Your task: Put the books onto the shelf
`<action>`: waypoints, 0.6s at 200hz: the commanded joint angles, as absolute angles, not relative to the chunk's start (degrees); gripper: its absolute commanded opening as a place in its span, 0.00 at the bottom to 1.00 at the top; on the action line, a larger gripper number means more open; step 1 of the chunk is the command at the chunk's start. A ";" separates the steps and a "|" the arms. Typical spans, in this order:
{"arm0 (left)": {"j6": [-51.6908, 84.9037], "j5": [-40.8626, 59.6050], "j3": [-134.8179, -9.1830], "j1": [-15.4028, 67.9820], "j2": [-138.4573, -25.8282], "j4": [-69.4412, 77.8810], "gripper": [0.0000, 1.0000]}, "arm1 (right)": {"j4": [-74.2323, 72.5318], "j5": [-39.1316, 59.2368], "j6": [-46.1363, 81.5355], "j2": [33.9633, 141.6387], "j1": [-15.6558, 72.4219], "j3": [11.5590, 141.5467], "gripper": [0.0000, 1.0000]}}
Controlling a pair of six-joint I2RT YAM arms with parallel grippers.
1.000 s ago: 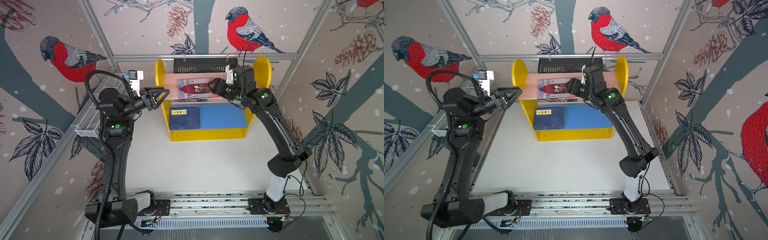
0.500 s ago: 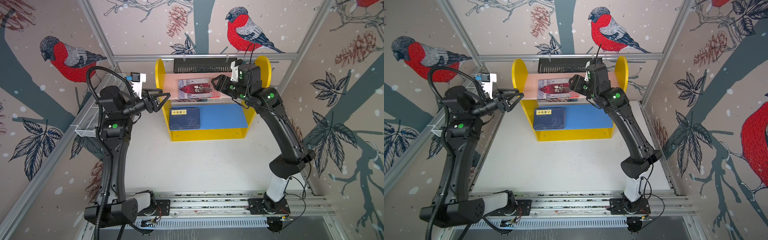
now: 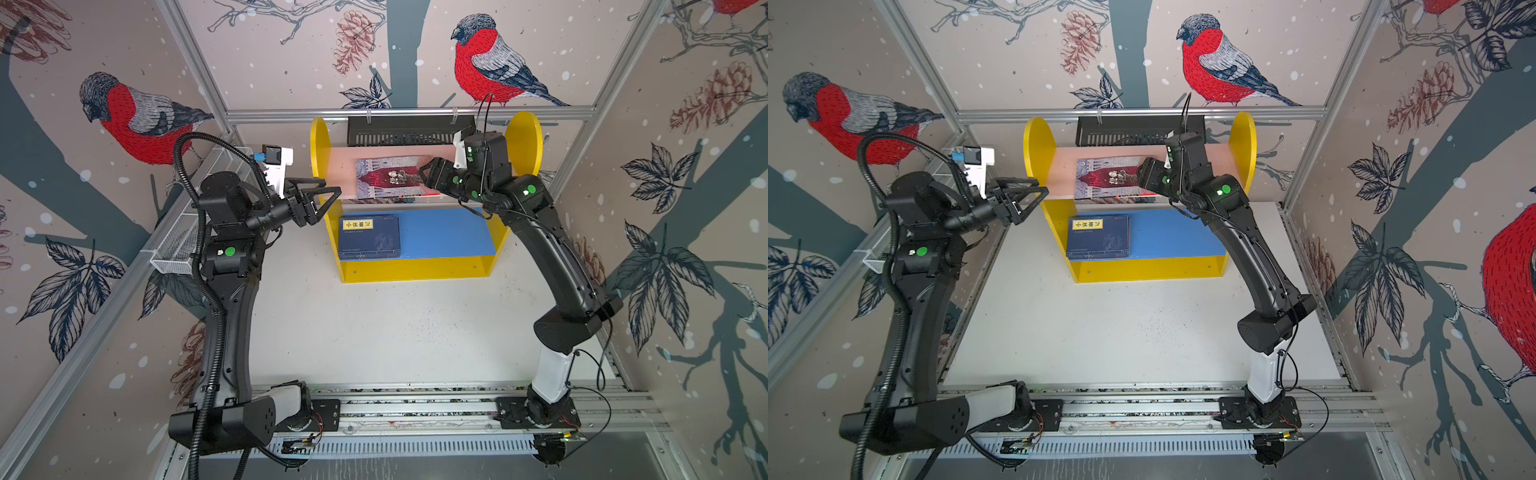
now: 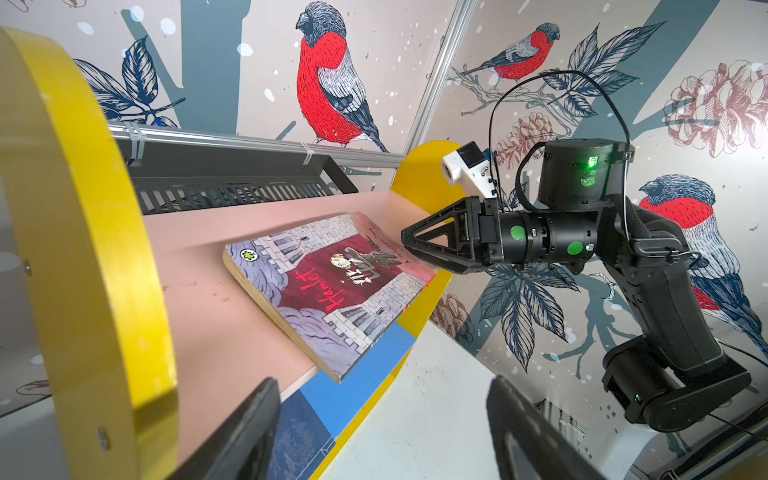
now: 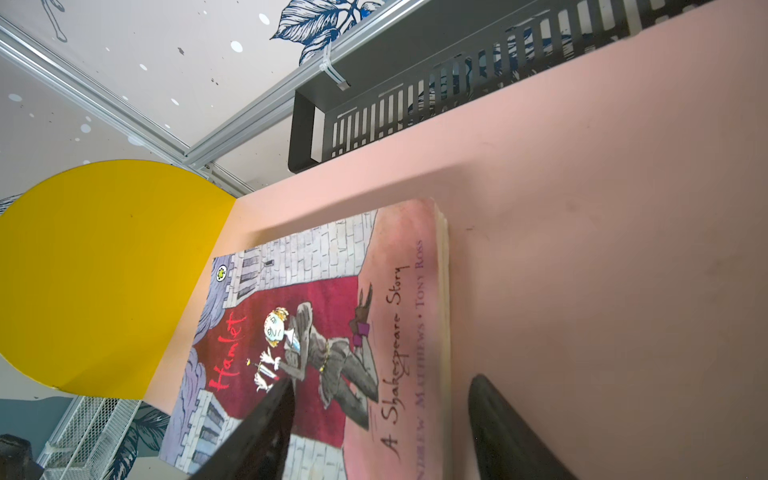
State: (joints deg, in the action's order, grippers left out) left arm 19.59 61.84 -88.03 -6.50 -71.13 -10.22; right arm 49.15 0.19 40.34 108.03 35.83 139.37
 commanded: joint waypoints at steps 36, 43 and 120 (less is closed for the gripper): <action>18.95 62.41 -88.53 -6.50 -71.54 -9.98 0.78 | 49.56 3.75 40.59 110.15 36.38 141.82 0.69; 18.92 62.27 -88.43 -6.50 -71.51 -9.86 0.78 | 49.24 4.02 40.69 110.28 36.48 141.77 0.69; 17.46 57.38 -87.51 -6.50 -71.20 -11.04 0.78 | 46.26 5.45 42.35 111.18 37.81 141.77 0.70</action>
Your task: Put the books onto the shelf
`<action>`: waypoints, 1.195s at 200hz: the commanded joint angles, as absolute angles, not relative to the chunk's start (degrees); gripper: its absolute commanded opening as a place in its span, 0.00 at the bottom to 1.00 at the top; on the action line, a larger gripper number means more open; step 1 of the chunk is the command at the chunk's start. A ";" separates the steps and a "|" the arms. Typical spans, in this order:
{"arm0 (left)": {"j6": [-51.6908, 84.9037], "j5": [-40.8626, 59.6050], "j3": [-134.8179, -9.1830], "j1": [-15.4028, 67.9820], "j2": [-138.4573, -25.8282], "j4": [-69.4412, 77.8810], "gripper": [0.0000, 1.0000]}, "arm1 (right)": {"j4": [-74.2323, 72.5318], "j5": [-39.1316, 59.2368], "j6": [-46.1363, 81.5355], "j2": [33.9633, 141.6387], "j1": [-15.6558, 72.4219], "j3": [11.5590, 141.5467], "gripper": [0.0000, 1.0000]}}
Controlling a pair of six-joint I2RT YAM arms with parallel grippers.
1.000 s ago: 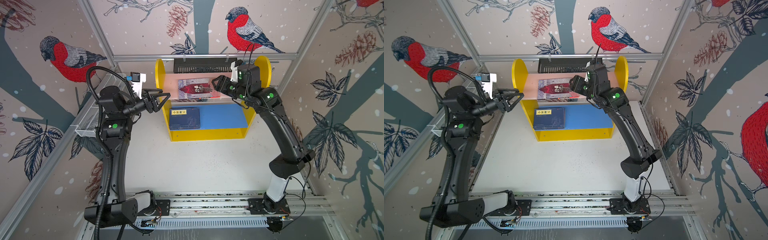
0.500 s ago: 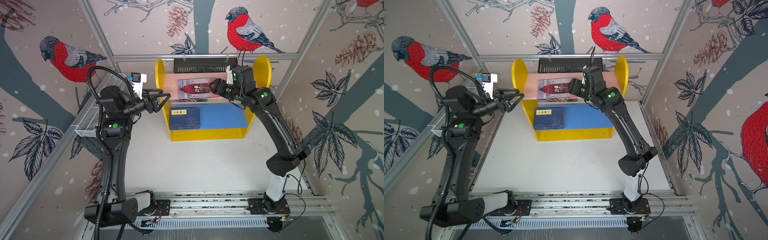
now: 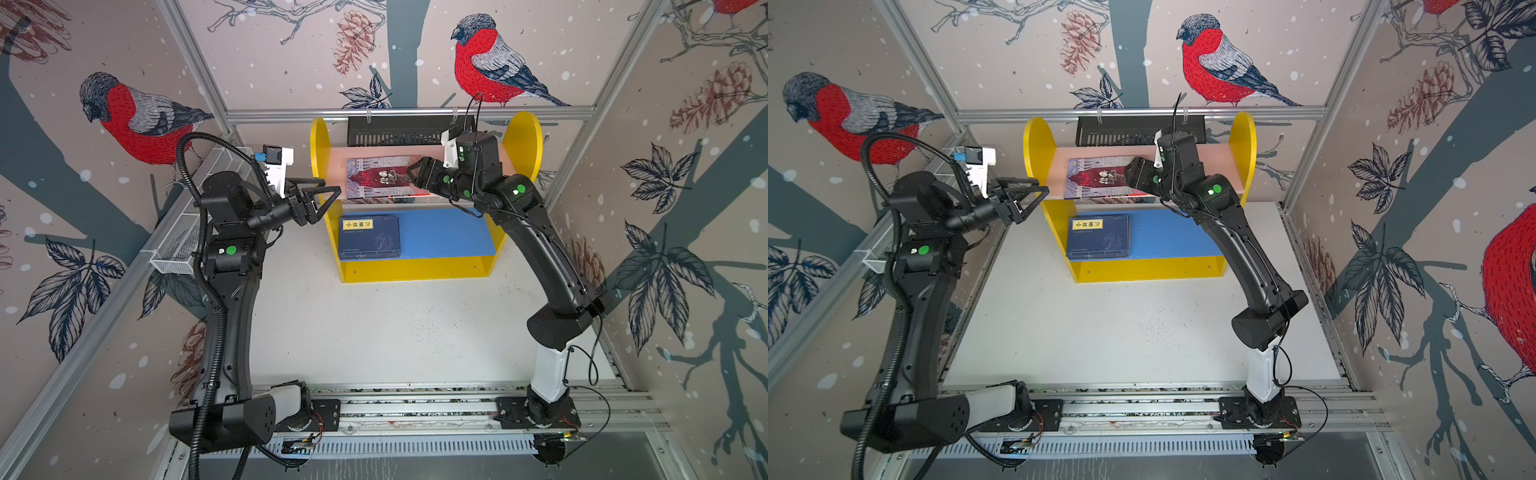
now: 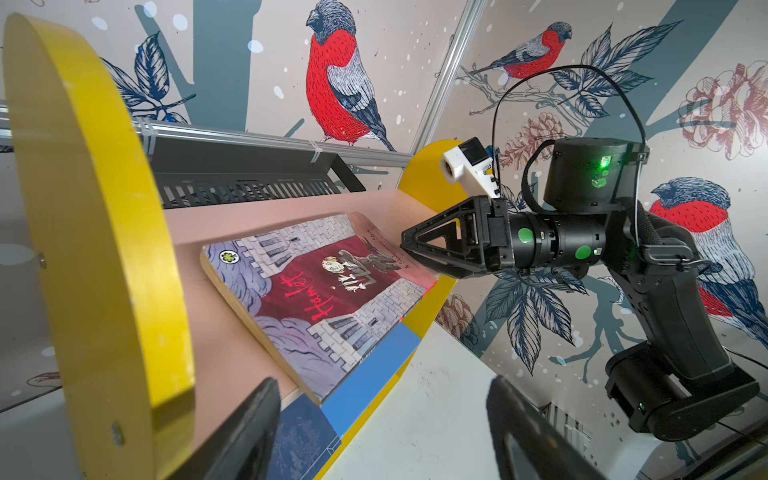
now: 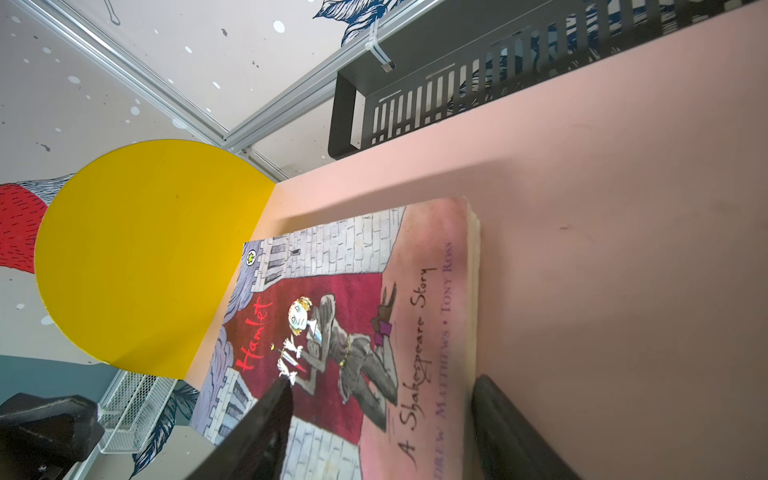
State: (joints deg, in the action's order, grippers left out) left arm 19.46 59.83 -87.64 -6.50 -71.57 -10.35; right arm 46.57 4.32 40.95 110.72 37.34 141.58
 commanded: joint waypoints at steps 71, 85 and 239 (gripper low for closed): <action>9.09 48.32 -87.78 -6.50 -70.75 -16.53 0.75 | 44.21 5.97 43.07 111.45 39.02 141.59 0.70; 8.51 48.16 -87.13 -6.57 -70.66 -16.26 0.77 | 43.71 6.30 43.15 111.69 39.03 141.59 0.70; -5.78 48.49 -80.69 -6.72 -69.61 -15.45 0.69 | 39.29 8.43 44.56 113.37 40.53 141.59 0.72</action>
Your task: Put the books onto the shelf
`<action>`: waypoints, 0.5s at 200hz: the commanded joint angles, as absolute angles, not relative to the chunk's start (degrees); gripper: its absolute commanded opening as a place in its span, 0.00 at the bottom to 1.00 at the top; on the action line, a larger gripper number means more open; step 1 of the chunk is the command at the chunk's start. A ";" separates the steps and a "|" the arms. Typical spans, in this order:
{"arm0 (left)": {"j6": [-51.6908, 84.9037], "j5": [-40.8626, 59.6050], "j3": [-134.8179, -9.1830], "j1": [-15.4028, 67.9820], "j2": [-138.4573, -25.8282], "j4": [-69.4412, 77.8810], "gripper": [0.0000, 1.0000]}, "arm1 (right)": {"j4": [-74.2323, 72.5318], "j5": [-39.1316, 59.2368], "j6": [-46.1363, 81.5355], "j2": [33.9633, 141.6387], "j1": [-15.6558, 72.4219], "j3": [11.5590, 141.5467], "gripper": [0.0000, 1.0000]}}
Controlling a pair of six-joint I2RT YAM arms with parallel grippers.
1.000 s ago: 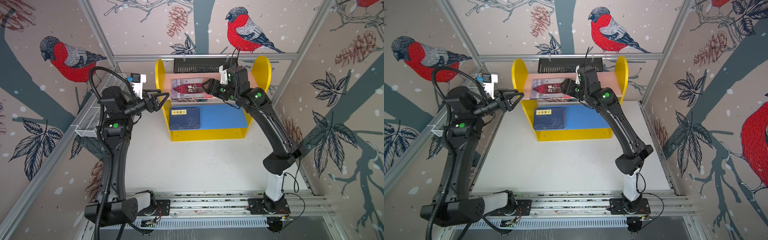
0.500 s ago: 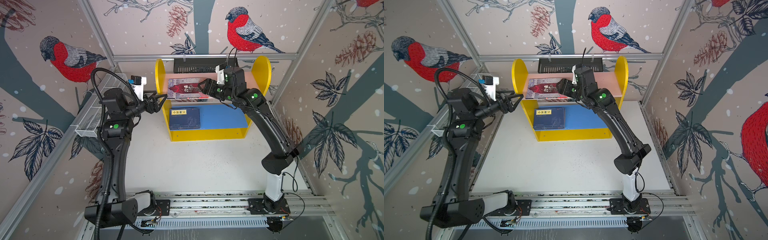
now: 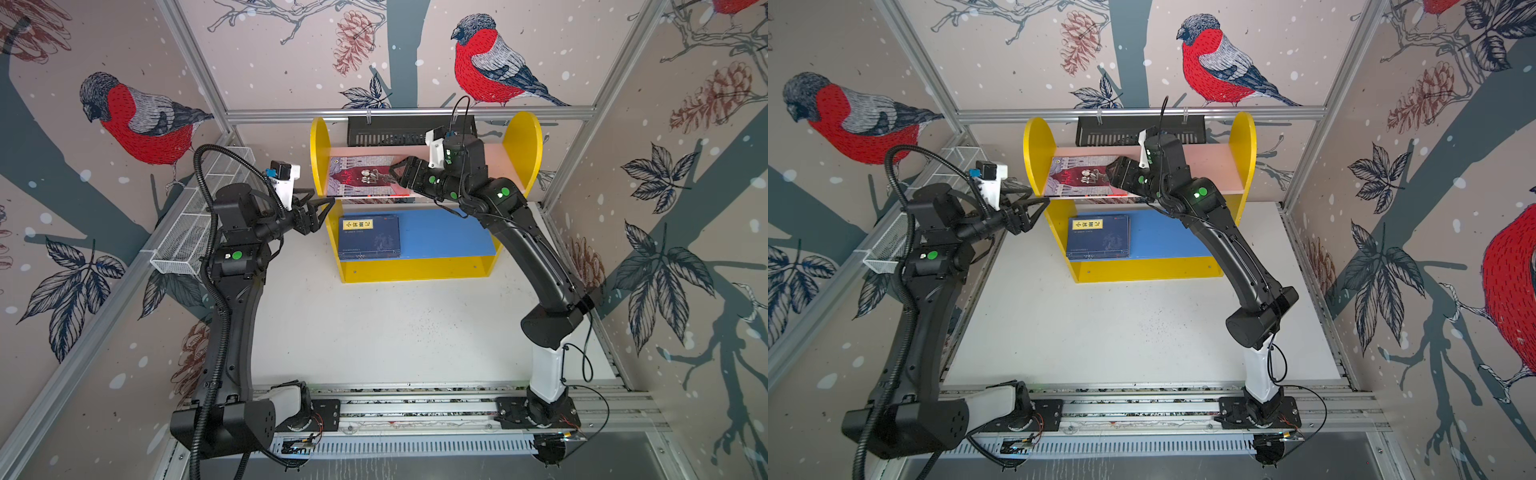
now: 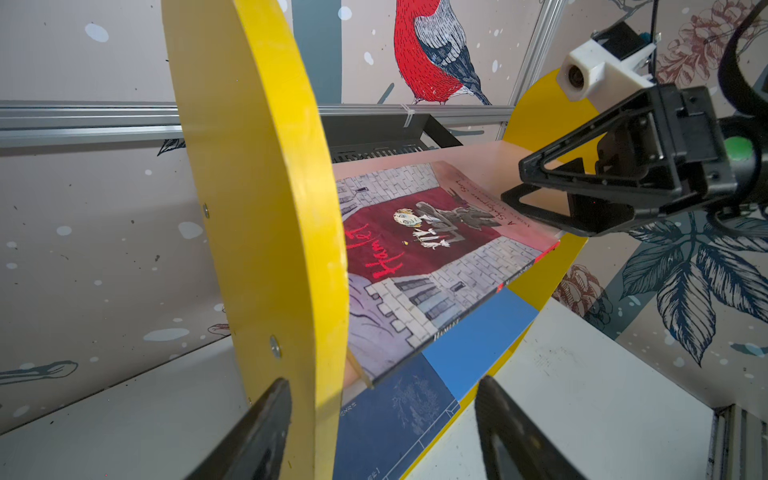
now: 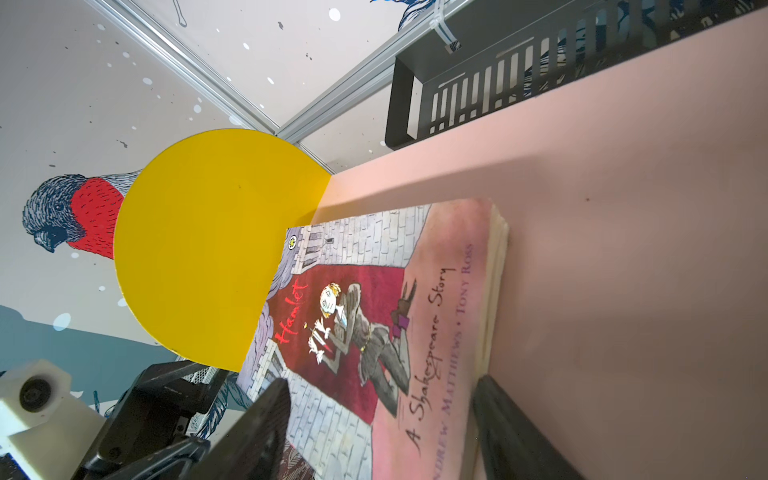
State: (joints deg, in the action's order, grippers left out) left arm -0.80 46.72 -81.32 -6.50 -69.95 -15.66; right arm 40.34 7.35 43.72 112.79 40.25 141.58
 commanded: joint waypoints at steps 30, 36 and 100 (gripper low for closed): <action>-7.90 50.28 -79.35 -6.68 -69.46 -15.49 0.68 | 38.96 8.64 44.65 113.57 40.67 141.59 0.72; -8.14 50.72 -79.08 -6.68 -69.43 -15.40 0.68 | 38.78 8.76 44.73 113.64 40.67 141.59 0.72; -8.51 49.45 -78.54 -6.68 -69.52 -14.07 0.63 | 39.36 8.21 44.39 113.26 40.76 141.59 0.72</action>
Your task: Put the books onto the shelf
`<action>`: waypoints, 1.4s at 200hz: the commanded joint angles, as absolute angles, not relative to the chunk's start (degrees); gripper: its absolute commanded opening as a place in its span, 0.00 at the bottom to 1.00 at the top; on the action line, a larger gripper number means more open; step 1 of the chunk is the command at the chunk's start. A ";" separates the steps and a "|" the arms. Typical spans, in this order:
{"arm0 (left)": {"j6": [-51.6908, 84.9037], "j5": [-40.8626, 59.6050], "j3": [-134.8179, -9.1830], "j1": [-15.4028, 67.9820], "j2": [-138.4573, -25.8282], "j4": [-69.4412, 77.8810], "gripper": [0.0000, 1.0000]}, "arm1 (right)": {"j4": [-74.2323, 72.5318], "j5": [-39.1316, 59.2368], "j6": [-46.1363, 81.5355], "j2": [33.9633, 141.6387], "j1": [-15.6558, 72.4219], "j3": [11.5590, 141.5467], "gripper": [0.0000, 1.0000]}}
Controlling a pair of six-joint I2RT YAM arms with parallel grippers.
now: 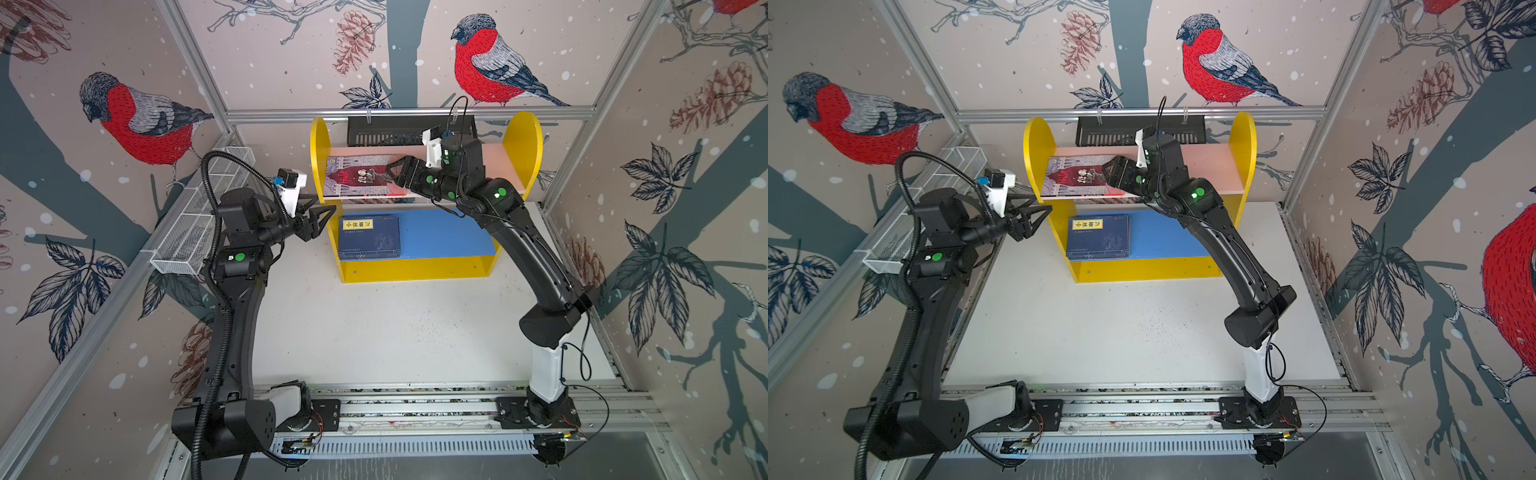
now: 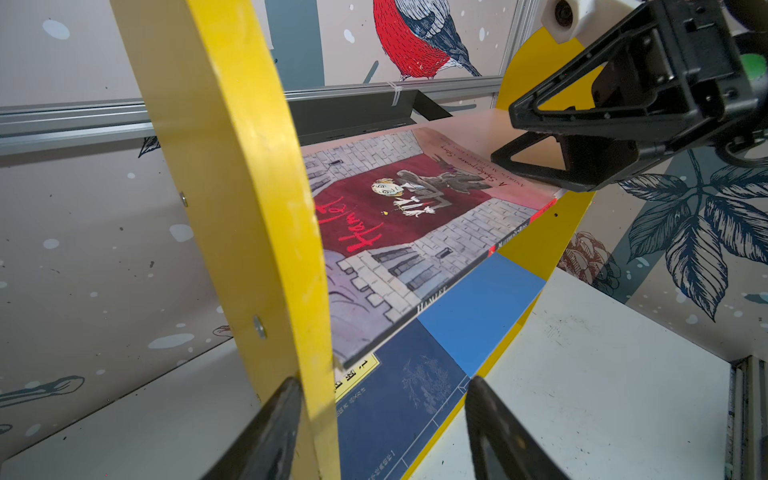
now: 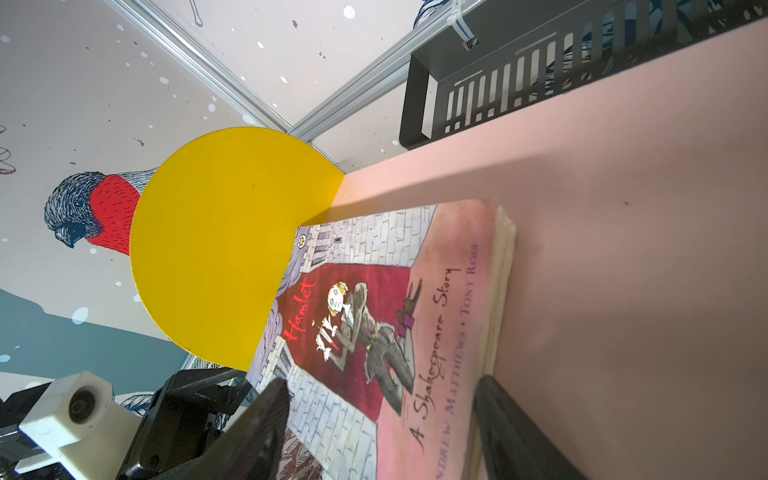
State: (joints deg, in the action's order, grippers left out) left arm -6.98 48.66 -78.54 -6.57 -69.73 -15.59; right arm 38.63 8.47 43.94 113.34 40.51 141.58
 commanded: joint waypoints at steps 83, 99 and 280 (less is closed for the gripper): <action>-7.78 47.34 -79.08 -6.68 -69.17 -12.82 0.62 | 35.03 -1.87 33.75 103.45 40.92 133.77 0.74; -6.63 45.97 -78.94 -6.93 -69.00 -12.66 0.62 | 33.47 -4.21 30.90 100.33 42.25 130.22 0.74; -5.01 43.15 -76.75 -7.47 -69.52 -6.81 0.56 | 25.88 -33.28 18.35 89.39 56.71 107.16 0.59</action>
